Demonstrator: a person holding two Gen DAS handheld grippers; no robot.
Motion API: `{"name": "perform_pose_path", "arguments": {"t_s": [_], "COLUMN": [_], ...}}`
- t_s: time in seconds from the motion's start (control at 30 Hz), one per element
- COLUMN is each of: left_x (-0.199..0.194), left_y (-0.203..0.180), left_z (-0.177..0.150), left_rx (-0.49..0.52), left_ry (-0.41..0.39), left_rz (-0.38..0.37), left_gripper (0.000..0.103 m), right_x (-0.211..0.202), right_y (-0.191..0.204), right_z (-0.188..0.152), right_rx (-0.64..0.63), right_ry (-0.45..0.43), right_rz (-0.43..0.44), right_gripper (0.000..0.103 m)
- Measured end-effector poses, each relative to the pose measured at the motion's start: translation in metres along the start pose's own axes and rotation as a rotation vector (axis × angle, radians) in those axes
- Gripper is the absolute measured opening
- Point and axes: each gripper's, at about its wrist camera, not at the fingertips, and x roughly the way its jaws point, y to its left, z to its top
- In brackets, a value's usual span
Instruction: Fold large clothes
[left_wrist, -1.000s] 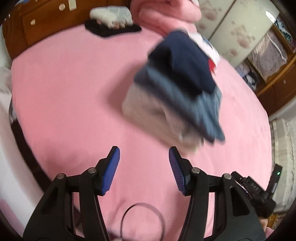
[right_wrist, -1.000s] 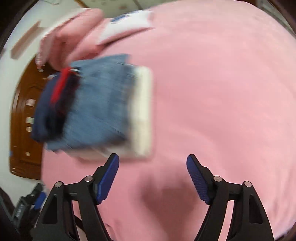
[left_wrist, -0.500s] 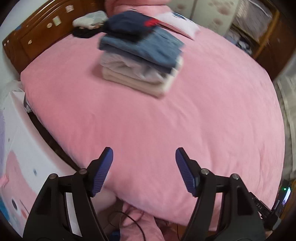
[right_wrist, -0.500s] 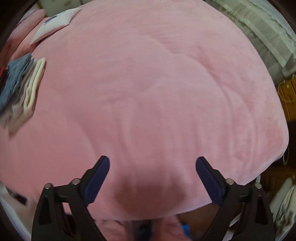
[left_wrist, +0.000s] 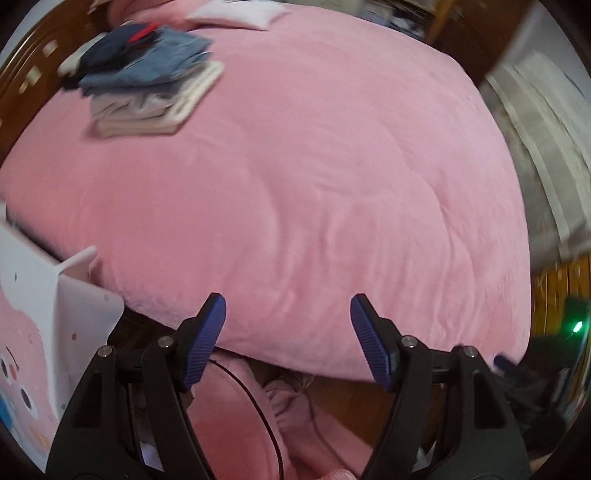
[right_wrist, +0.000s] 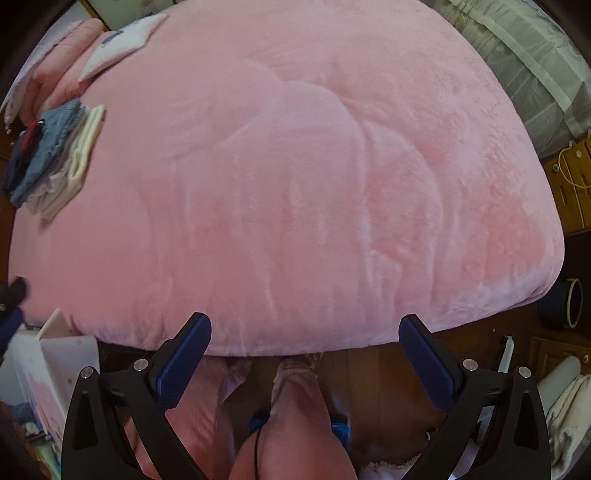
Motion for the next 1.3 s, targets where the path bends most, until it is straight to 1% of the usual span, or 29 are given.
{"name": "perform_pose_path", "arguments": {"t_s": [0.07,0.17,0.2,0.27,0.33,0.4,0.47,0.53,0.63,0.7,0.73,0.8,0.87,0.93,1.03,1.13,1.2,1.23,1.27,1.3], "left_x": [-0.01,-0.036,-0.046,-0.062,-0.078,-0.089,-0.096,-0.098,-0.097,-0.095,-0.093,-0.089,-0.085,-0.081,-0.077,-0.072,-0.071,-0.072,-0.074,-0.077], "left_y": [-0.022,-0.051,-0.059,-0.071,-0.08,-0.086,-0.091,-0.092,-0.084,-0.079,-0.077,-0.075,-0.069,-0.061,-0.045,-0.03,-0.021,-0.014,-0.012,-0.007], "left_z": [-0.002,0.002,0.002,0.004,0.005,0.005,0.006,0.008,0.009,0.009,0.009,0.006,0.004,0.004,0.006,0.006,0.006,0.007,0.007,0.006], "left_rx": [0.07,0.186,0.223,0.266,0.275,0.291,0.315,0.327,0.301,0.272,0.265,0.269,0.265,0.246,0.2,0.166,0.151,0.139,0.13,0.119], "left_ry": [-0.017,-0.095,-0.121,-0.136,-0.164,-0.2,-0.212,-0.205,-0.176,-0.168,-0.158,-0.147,-0.137,-0.124,-0.104,-0.08,-0.07,-0.074,-0.079,-0.09], "left_rz": [-0.009,0.005,0.014,0.009,-0.017,-0.003,0.004,0.0,0.032,0.031,0.032,0.043,0.034,0.026,0.005,-0.021,-0.023,-0.023,-0.023,-0.019], "left_gripper": [0.067,0.067,0.067,0.067,0.067,0.067,0.067,0.068,0.068,0.07,0.073,0.074,0.075,0.077,0.083,0.083,0.084,0.088,0.098,0.103], "right_x": [-0.023,-0.062,-0.072,-0.1,-0.124,-0.148,-0.166,-0.183,-0.204,-0.214,-0.215,-0.215,-0.218,-0.224,-0.231,-0.232,-0.233,-0.234,-0.237,-0.238], "right_y": [-0.006,-0.018,-0.02,-0.024,-0.027,-0.028,-0.031,-0.035,-0.033,-0.021,-0.014,0.0,0.012,0.021,0.035,0.048,0.055,0.058,0.059,0.058], "right_z": [-0.005,-0.01,-0.011,-0.013,-0.016,-0.017,-0.02,-0.022,-0.024,-0.028,-0.03,-0.032,-0.035,-0.038,-0.044,-0.048,-0.051,-0.053,-0.055,-0.054], "right_rx": [0.002,0.023,0.029,0.042,0.037,0.029,0.042,0.058,0.067,-0.002,-0.046,-0.111,-0.157,-0.191,-0.223,-0.243,-0.232,-0.221,-0.212,-0.206], "right_ry": [0.0,0.004,-0.004,-0.044,-0.078,-0.101,-0.136,-0.194,-0.242,-0.275,-0.28,-0.251,-0.236,-0.249,-0.263,-0.242,-0.23,-0.23,-0.234,-0.238], "right_rz": [0.006,0.026,0.023,0.007,0.006,0.004,0.011,0.019,-0.005,-0.029,-0.034,-0.028,-0.036,-0.038,-0.02,0.014,0.035,0.038,0.04,0.044], "right_gripper": [0.102,0.102,0.102,0.102,0.103,0.103,0.103,0.103,0.103,0.103,0.103,0.103,0.103,0.103,0.103,0.103,0.103,0.103,0.103,0.103]}}
